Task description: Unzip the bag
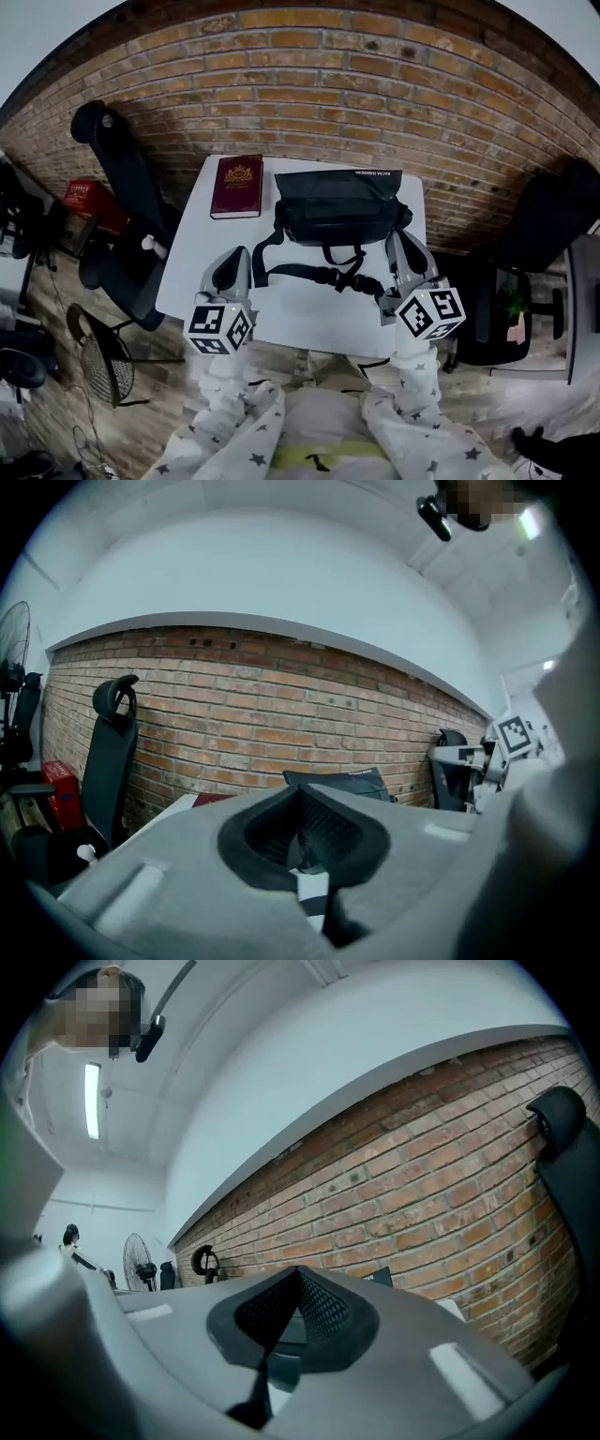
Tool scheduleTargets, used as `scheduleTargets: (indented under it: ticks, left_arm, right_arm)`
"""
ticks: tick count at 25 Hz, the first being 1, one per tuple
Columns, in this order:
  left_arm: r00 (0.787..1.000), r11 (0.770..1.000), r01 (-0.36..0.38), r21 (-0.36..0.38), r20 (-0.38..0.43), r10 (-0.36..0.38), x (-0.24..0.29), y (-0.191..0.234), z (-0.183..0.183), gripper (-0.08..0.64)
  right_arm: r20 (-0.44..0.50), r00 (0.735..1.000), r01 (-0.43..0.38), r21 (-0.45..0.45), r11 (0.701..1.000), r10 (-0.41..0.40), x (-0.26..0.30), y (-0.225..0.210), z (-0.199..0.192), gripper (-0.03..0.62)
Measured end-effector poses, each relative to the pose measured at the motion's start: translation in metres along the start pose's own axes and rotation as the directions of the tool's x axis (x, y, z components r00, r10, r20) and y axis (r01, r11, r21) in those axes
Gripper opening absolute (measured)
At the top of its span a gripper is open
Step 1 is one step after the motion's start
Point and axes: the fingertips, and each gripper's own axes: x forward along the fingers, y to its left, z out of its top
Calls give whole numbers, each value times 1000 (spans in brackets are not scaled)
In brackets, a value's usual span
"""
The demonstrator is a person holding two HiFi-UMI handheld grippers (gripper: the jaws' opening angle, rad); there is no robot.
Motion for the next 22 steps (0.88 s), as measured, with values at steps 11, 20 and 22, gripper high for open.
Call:
scheduleTargets:
  ticks: [11,20,22]
  left_arm:
    - [998,1000,10,-13,-60,-10,57,20,-8,-3]
    - [990,997,78,18,-120,-75,99,18,-22,-3]
    - [988,996,89,12,-131,-87,105,19,-26,-3]
  right_arm:
    - [-93,992,-76,49,996,80,62,-9,-28,-2]
    - [-200,973,-98,78,992,112,86,-7,-73,44]
    - [-216,969,-102,92,991,120,89,-3,-83,56]
